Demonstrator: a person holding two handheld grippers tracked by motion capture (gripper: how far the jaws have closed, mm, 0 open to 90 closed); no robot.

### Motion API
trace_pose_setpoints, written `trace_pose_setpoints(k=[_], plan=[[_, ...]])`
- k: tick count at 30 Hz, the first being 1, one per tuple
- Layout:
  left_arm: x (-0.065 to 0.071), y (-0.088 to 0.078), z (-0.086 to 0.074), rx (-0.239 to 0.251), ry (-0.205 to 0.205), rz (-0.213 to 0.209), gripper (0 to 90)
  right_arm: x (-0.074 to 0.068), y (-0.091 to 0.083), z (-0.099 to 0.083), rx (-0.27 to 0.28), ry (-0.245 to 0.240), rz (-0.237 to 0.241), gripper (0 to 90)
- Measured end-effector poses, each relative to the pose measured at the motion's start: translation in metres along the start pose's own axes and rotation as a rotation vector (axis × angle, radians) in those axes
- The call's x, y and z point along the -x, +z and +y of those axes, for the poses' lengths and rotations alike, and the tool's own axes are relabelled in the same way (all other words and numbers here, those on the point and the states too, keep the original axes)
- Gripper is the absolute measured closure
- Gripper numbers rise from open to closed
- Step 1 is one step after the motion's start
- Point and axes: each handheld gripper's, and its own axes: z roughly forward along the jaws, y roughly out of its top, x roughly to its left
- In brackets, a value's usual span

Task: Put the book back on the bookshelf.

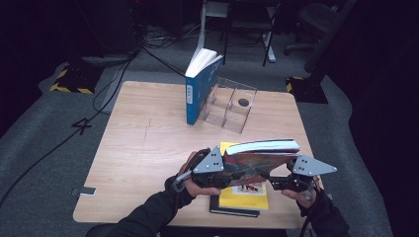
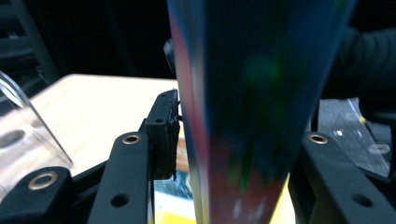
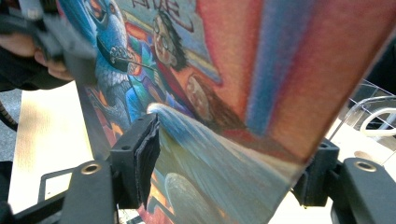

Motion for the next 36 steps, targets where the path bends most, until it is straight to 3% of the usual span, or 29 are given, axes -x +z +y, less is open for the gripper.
trace_pose_setpoints(k=[5, 8, 20, 29, 36], plan=[[-0.003, 0.001, 0.011, 0.010, 0.001, 0.005, 53.7, 0.000, -0.001, 0.000, -0.003, 0.001, 0.005, 36.1], [-0.007, 0.000, 0.020, 0.042, -0.022, -0.002, 53.1, 0.000, -0.001, 0.001, -0.006, 0.000, 0.007, 36.1], [-0.005, -0.004, 0.053, -0.019, 0.042, 0.022, 63.2, 0.000, 0.000, 0.002, -0.009, -0.005, 0.006, 35.0], [-0.004, -0.002, 0.056, -0.033, 0.051, 0.021, 70.4, 0.001, 0.001, 0.002, -0.020, -0.007, 0.001, 33.0], [-0.006, -0.003, 0.056, -0.031, 0.035, 0.016, 72.8, 0.002, 0.002, 0.001, -0.032, 0.004, 0.002, 31.0]])
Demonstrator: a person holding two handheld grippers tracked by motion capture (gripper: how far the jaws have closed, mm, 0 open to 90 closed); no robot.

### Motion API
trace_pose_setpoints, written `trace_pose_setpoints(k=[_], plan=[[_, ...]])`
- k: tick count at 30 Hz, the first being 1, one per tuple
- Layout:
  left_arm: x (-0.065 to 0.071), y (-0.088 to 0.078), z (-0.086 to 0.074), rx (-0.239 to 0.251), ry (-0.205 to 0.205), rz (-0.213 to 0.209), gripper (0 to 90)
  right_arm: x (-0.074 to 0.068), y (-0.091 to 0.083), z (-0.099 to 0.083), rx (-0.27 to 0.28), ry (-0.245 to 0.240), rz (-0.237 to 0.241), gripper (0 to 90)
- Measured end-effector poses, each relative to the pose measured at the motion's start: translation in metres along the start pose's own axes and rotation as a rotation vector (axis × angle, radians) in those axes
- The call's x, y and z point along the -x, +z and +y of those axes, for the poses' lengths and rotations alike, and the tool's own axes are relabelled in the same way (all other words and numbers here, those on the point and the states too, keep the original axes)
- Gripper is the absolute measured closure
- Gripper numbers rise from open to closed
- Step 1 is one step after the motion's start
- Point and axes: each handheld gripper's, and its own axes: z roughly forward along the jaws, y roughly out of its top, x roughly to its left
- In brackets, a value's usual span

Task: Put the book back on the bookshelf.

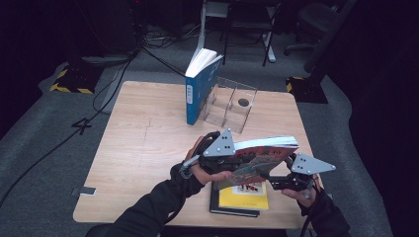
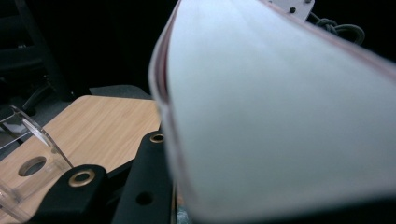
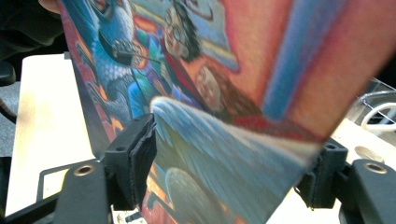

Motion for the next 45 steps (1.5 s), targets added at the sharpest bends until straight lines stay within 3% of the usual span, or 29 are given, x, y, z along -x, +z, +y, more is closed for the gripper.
trace_pose_setpoints(k=[6, 14, 18, 23, 29, 33, 45], plan=[[-0.006, 0.000, -0.001, 0.013, -0.026, 0.014, 73.1, 0.006, -0.002, -0.006, -0.028, 0.014, -0.006, 31.0], [-0.014, -0.006, 0.001, 0.007, -0.014, 0.068, 73.6, 0.014, -0.006, -0.013, -0.032, 0.035, -0.029, 32.9], [-0.023, -0.013, 0.004, 0.001, -0.011, 0.129, 73.6, 0.014, -0.007, -0.016, -0.040, 0.034, -0.030, 32.7], [-0.040, -0.027, 0.002, 0.019, -0.040, 0.214, 73.7, 0.016, -0.007, -0.021, -0.062, 0.042, -0.039, 32.4], [-0.061, -0.043, -0.003, 0.005, -0.073, 0.327, 73.6, 0.016, -0.007, -0.026, -0.082, 0.054, -0.038, 32.4], [-0.074, -0.049, -0.009, 0.004, -0.104, 0.373, 73.7, 0.016, -0.006, -0.028, -0.083, 0.060, -0.035, 32.3], [-0.108, -0.051, -0.012, -0.011, -0.125, 0.517, 73.7, 0.014, -0.001, -0.032, -0.108, 0.059, -0.018, 32.2]])
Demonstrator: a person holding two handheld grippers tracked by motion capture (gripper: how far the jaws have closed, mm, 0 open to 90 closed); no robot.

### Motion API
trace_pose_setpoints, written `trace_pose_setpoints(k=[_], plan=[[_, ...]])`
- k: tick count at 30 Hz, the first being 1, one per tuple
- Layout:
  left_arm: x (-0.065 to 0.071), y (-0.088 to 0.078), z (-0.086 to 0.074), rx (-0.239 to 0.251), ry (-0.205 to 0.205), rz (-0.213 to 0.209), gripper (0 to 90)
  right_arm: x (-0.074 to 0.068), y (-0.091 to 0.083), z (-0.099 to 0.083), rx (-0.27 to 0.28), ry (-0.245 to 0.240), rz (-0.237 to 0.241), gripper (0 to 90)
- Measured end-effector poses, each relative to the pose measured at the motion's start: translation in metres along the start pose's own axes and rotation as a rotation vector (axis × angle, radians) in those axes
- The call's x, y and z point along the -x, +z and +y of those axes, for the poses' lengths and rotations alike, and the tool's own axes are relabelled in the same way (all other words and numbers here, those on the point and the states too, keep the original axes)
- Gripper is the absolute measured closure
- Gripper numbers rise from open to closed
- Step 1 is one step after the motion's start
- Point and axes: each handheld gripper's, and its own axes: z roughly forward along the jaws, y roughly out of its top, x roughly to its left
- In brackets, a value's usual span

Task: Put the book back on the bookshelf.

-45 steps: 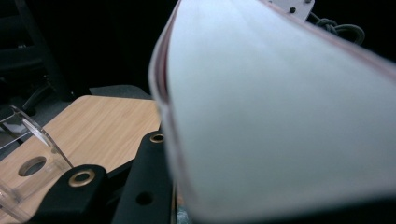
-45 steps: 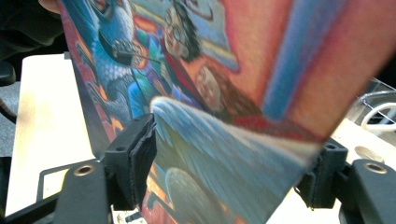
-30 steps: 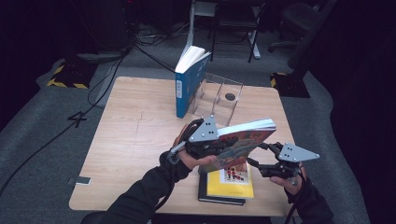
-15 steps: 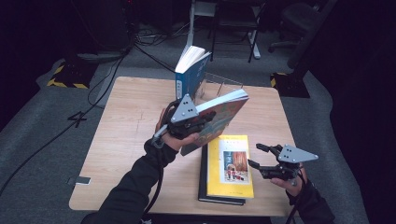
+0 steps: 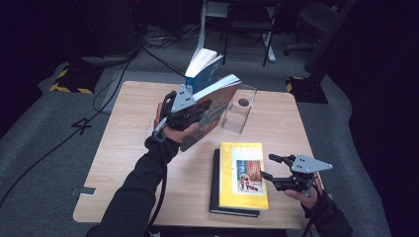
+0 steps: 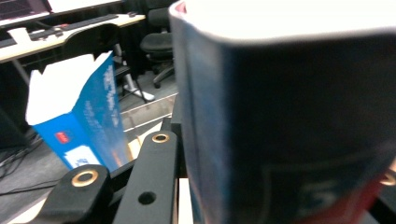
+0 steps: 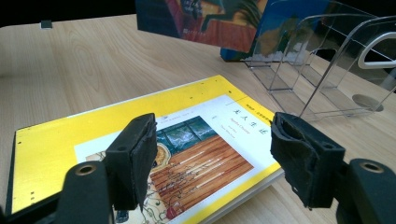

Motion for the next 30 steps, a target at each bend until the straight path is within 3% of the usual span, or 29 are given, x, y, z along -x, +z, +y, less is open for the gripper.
trace_pose_setpoints(k=[6, 13, 23, 27, 30], plan=[[-0.011, 0.024, 0.001, -0.033, -0.012, 0.060, 73.6, -0.001, 0.001, 0.000, -0.004, 0.003, -0.002, 31.9], [-0.019, 0.055, -0.001, -0.040, -0.060, 0.088, 73.6, 0.000, 0.001, -0.002, 0.001, 0.004, -0.002, 31.8], [-0.021, 0.097, 0.000, -0.036, -0.076, 0.142, 73.6, -0.001, 0.003, -0.002, -0.007, -0.012, -0.002, 31.8], [-0.025, 0.112, -0.002, -0.018, -0.109, 0.163, 73.6, 0.003, 0.004, -0.005, -0.006, 0.005, -0.001, 31.6], [-0.026, 0.127, -0.006, -0.038, -0.115, 0.177, 73.5, 0.007, 0.004, -0.008, -0.003, 0.016, 0.002, 31.7]])
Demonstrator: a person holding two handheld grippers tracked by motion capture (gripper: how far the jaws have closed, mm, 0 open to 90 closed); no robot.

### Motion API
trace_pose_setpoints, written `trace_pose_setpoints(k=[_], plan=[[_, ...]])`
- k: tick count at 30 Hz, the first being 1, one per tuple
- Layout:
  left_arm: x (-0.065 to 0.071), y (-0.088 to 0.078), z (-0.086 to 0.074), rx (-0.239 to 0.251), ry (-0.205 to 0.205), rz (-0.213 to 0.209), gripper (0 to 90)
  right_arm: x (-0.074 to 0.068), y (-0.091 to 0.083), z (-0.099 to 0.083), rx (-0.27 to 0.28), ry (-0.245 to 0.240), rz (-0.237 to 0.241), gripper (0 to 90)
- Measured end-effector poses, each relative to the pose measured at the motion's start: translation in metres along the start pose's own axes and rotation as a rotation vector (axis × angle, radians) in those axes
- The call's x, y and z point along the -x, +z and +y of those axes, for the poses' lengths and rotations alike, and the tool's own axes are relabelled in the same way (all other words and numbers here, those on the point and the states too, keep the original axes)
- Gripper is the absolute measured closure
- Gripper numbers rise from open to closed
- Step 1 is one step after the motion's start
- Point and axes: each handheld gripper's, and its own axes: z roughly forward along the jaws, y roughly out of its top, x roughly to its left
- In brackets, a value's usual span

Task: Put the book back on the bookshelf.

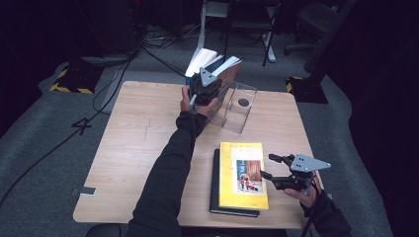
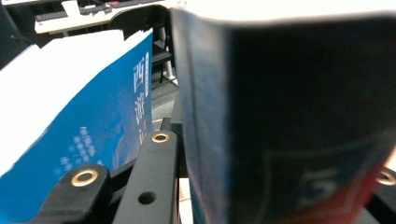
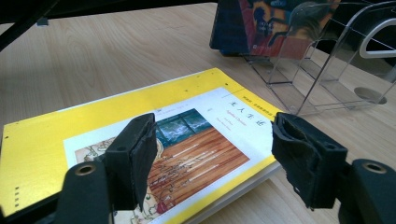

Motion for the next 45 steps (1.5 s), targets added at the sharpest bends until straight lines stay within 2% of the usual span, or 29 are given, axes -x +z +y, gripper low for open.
trace_pose_setpoints(k=[2, 7, 8, 11, 13, 19, 21, 25, 27, 31, 36, 39, 45], plan=[[0.000, 0.007, -0.002, -0.009, 0.001, 0.007, 73.6, 0.001, 0.000, 0.000, 0.002, 0.008, 0.000, 31.6], [-0.001, 0.024, -0.008, -0.024, -0.034, 0.027, 73.6, 0.002, -0.003, 0.000, 0.011, 0.007, -0.002, 32.1], [0.000, 0.025, -0.008, -0.008, -0.037, 0.038, 73.6, 0.002, -0.003, 0.000, 0.013, 0.004, -0.002, 32.2], [-0.001, 0.029, -0.003, -0.003, -0.040, 0.047, 73.5, 0.003, -0.003, 0.000, 0.017, 0.015, 0.001, 32.3], [-0.002, 0.031, -0.001, 0.010, -0.053, 0.049, 73.5, 0.003, -0.003, -0.001, 0.017, 0.013, 0.005, 32.3], [-0.003, 0.038, 0.007, 0.046, -0.057, 0.043, 73.5, 0.004, -0.003, -0.001, 0.019, 0.016, 0.006, 32.3], [-0.004, 0.042, 0.007, 0.051, -0.047, 0.051, 73.5, 0.004, -0.003, 0.000, 0.020, 0.018, 0.007, 32.3], [-0.006, 0.049, 0.001, 0.072, -0.072, 0.064, 73.5, 0.003, -0.003, 0.000, 0.014, 0.011, 0.015, 32.9], [-0.006, 0.051, -0.001, 0.067, -0.076, 0.075, 73.4, 0.004, -0.003, -0.001, 0.018, 0.017, 0.017, 33.1], [-0.004, 0.053, -0.007, 0.072, -0.075, 0.102, 73.3, 0.006, -0.003, -0.002, 0.025, 0.030, 0.018, 33.2], [-0.006, 0.050, -0.012, 0.068, -0.068, 0.134, 72.8, 0.004, -0.003, -0.001, 0.020, 0.021, 0.023, 33.2], [-0.007, 0.045, -0.014, 0.067, -0.071, 0.174, 69.2, 0.003, -0.002, -0.001, 0.013, 0.018, 0.022, 33.2], [-0.010, 0.036, -0.013, 0.075, -0.072, 0.176, 65.6, 0.003, -0.002, -0.001, 0.006, 0.017, 0.019, 33.1]])
